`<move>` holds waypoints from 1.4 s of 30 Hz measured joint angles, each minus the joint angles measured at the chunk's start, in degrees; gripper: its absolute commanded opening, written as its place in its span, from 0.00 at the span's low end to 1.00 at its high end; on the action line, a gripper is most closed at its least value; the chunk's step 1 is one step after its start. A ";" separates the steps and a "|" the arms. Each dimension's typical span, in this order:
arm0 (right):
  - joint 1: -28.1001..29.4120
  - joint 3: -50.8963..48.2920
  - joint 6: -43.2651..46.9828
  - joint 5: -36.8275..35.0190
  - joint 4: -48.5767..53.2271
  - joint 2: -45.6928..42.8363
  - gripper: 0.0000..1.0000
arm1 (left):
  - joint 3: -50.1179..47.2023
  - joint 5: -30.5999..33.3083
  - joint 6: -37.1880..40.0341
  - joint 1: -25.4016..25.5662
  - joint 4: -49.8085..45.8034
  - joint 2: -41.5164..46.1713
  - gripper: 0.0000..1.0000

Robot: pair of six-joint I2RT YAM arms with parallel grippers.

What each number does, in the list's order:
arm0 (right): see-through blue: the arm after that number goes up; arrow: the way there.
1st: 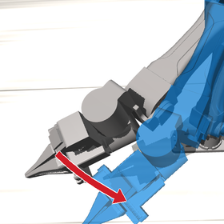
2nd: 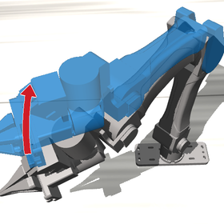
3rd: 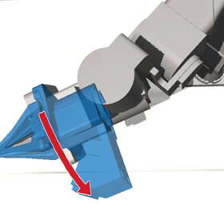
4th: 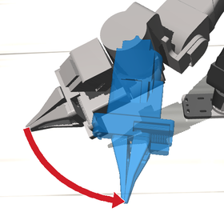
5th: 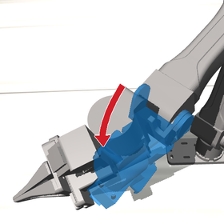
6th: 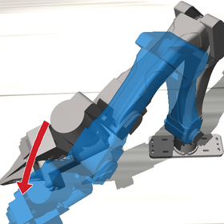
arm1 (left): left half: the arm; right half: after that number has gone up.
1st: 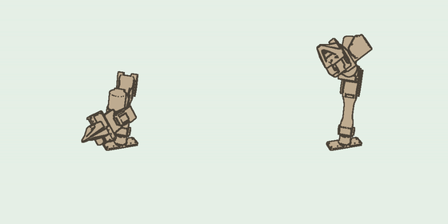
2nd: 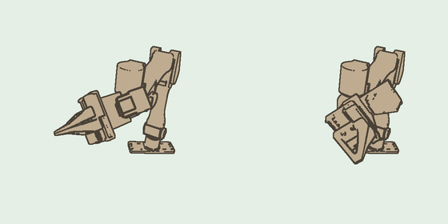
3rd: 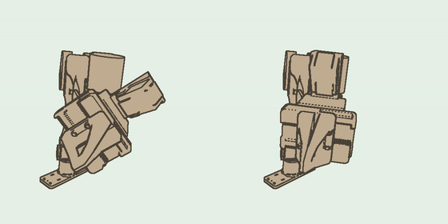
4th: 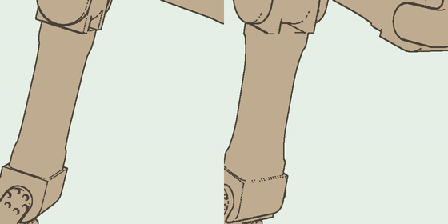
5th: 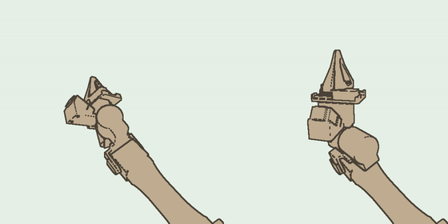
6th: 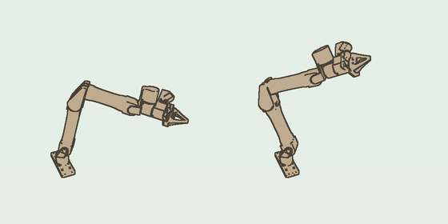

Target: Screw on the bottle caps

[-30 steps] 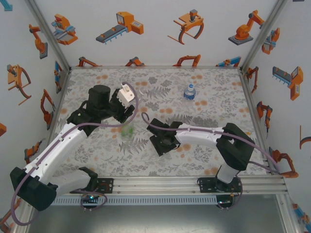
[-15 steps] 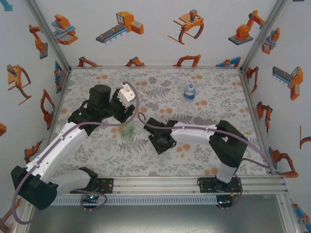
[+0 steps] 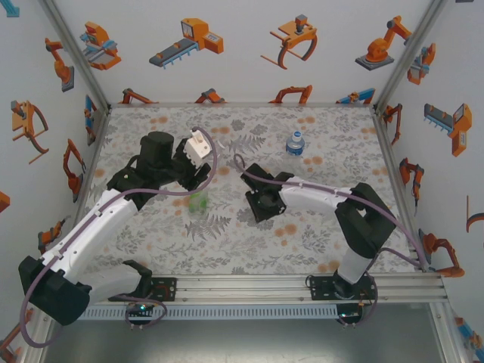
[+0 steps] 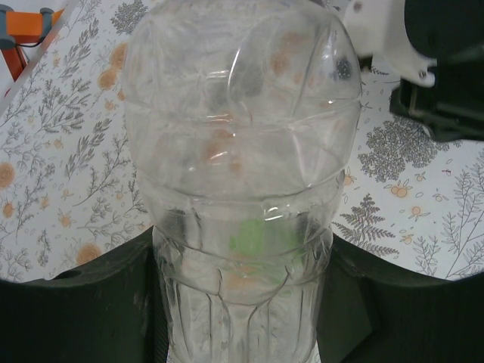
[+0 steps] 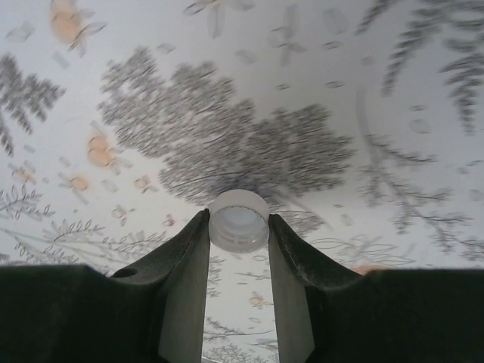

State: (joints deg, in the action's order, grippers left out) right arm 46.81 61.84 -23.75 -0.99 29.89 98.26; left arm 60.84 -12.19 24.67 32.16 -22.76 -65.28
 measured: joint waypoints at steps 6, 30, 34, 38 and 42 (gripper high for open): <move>-4.66 0.00 0.46 1.64 -1.22 0.26 0.35 | 0.09 -3.15 -0.04 0.00 -0.31 -0.87 0.16; -5.38 -0.26 -0.68 3.93 -2.32 -0.85 0.43 | 0.31 -10.32 -0.07 0.00 -1.68 -3.02 0.19; -5.38 -0.26 -0.72 4.35 -2.34 -0.85 0.42 | 0.33 -10.34 -0.28 0.00 -1.68 -3.02 0.19; -5.38 -0.26 -0.72 4.44 -2.34 -0.85 0.42 | 0.44 -10.32 -0.48 0.00 -1.68 -3.21 0.19; -5.38 -0.26 -0.72 4.44 -2.34 -0.85 0.42 | 0.59 -10.34 -0.50 0.00 -1.68 -3.43 0.20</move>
State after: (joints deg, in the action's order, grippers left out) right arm 41.43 61.58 -24.47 3.44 27.55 97.41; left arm 61.43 -22.52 24.16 32.16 -24.45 -68.71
